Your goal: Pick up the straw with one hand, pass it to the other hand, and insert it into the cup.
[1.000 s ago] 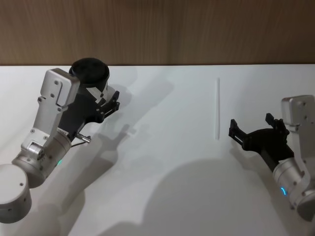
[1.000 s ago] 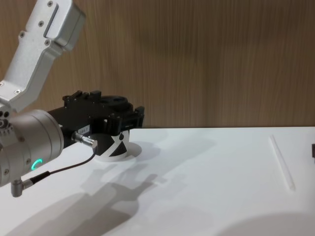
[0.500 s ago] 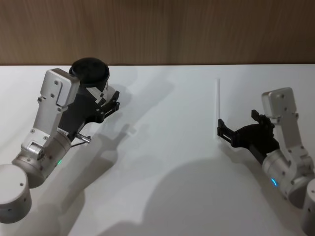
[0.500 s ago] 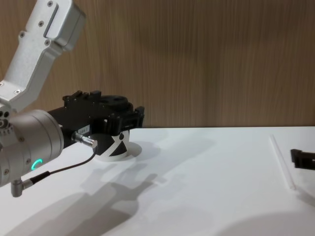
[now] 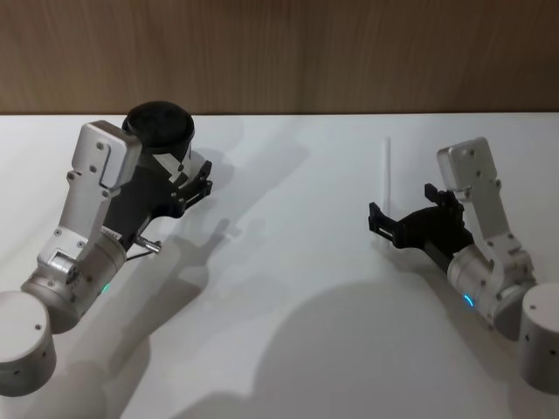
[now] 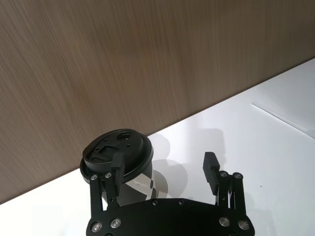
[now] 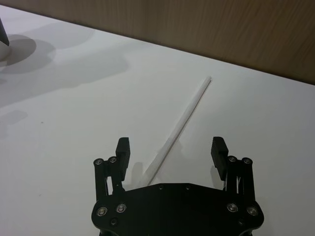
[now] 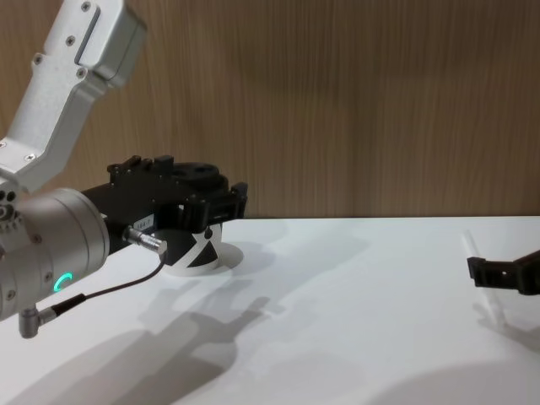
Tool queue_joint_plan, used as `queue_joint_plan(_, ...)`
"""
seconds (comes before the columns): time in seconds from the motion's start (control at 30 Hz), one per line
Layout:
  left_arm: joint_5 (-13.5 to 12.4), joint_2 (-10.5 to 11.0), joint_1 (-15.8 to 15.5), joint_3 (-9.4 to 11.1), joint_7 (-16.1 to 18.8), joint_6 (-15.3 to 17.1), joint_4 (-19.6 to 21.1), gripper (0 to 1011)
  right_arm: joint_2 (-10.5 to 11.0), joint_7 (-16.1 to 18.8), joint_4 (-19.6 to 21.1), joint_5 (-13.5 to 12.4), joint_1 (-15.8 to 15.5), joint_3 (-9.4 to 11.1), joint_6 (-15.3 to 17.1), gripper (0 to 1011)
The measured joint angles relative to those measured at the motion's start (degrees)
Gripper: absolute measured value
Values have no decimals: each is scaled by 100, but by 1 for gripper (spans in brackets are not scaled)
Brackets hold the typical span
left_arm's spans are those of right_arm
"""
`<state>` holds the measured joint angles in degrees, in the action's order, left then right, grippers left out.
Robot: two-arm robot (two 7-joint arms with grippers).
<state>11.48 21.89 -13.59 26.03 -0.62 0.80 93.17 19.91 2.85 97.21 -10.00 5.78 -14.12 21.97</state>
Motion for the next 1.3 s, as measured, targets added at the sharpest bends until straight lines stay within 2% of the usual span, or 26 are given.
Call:
queue_joint_plan(0.47, 0, 0, 0, 0, 0, 0, 0, 1003, -138, 72, -362, 22, 308, 14, 207, 1001)
queue_joint_plan(1.3, 0, 0, 0, -1, 0, 0, 0, 1003, -149, 145, -427, 217, 319, 6, 272, 1001)
